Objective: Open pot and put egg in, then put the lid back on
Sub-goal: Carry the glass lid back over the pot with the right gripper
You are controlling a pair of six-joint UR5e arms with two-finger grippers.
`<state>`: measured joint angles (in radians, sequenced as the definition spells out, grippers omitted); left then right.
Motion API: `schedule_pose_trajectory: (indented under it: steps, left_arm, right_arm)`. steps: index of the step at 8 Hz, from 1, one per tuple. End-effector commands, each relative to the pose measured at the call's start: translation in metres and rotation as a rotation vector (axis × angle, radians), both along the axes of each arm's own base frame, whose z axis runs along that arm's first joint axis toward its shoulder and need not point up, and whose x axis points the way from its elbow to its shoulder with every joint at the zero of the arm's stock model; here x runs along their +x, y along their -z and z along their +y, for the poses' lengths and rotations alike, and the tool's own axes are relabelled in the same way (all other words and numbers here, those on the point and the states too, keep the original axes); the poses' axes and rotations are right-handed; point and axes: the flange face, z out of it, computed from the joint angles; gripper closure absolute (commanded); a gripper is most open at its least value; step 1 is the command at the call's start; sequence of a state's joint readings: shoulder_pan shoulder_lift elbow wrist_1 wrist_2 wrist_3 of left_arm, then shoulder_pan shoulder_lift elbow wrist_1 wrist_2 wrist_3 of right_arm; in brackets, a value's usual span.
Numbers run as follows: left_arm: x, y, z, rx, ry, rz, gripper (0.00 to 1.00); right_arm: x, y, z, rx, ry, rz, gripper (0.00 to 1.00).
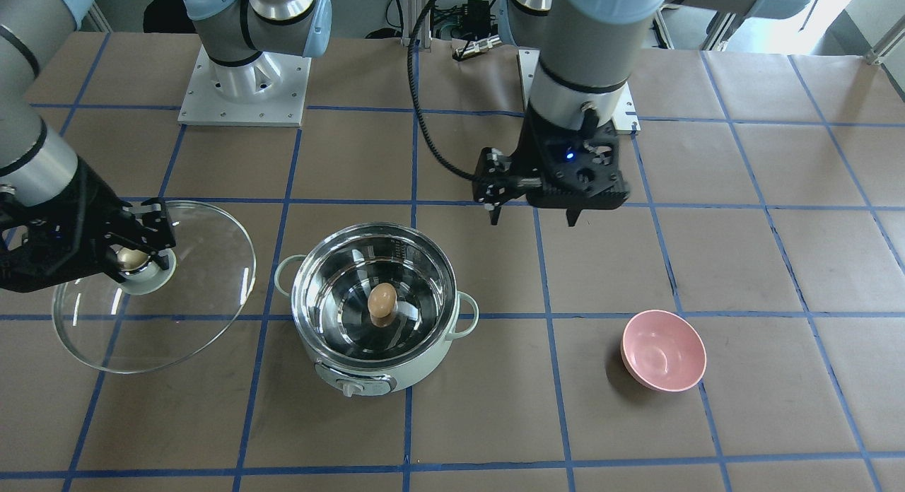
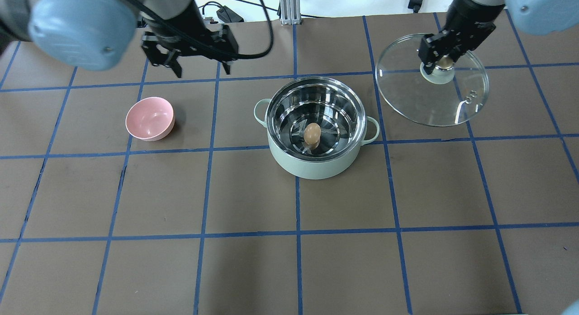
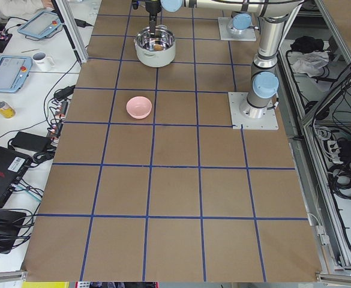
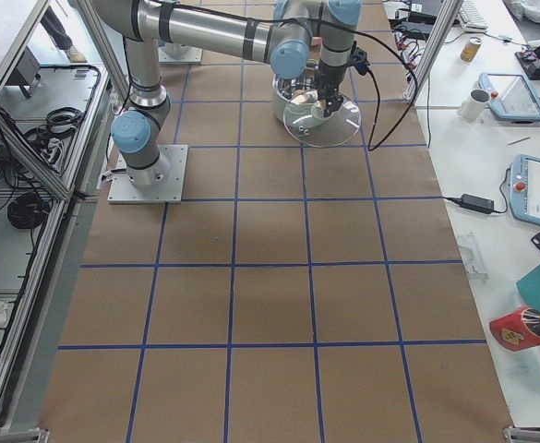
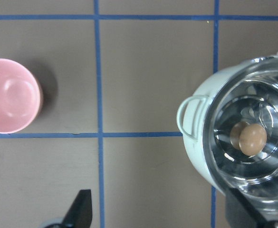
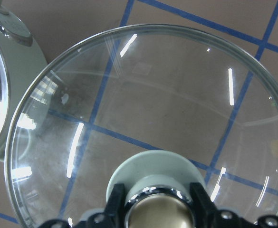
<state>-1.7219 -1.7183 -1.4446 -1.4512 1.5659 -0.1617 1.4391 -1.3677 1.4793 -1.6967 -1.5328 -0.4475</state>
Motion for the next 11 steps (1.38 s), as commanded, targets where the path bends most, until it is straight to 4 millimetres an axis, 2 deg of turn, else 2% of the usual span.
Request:
schedule_pose_trajectory:
  steps: [1, 2, 3, 4, 6, 7, 8, 11]
  left_arm:
    - [0.1, -0.059, 0.022, -0.048, -0.016, -0.024, 0.0]
    - [0.103, -0.057, 0.03, 0.004, -0.015, -0.025, 0.0]
    - [0.104, -0.05, 0.029, 0.015, -0.027, -0.019, 0.0]
    - [0.104, -0.037, 0.024, 0.035, -0.033, -0.015, 0.0]
    - [0.101, -0.028, 0.02, 0.046, -0.026, -0.007, 0.0]
    - [0.092, -0.017, 0.023, 0.07, -0.006, -0.007, 0.0]
    - [0.081, -0.012, 0.028, 0.078, 0.025, -0.016, 0.0]
    - [0.074, -0.018, 0.026, 0.025, 0.041, -0.01, 0.0]
  right_arm:
    - [0.096, 0.0, 0.011, -0.029, 0.101, 0.009, 1.0]
    - [0.118, -0.001, 0.018, -0.029, 0.127, 0.006, 1.0]
    - [0.15, 0.0, 0.027, -0.025, 0.155, 0.002, 1.0]
    - [0.181, 0.009, 0.029, -0.033, 0.175, -0.003, 1.0]
    - [0.222, 0.029, 0.032, -0.032, 0.196, -0.014, 1.0]
    - [0.248, 0.045, 0.039, -0.014, 0.191, -0.008, 1.0]
    - [0.257, 0.057, 0.037, -0.014, 0.194, -0.007, 1.0]
    - [0.26, 0.076, 0.035, 0.012, 0.191, -0.008, 1.0]
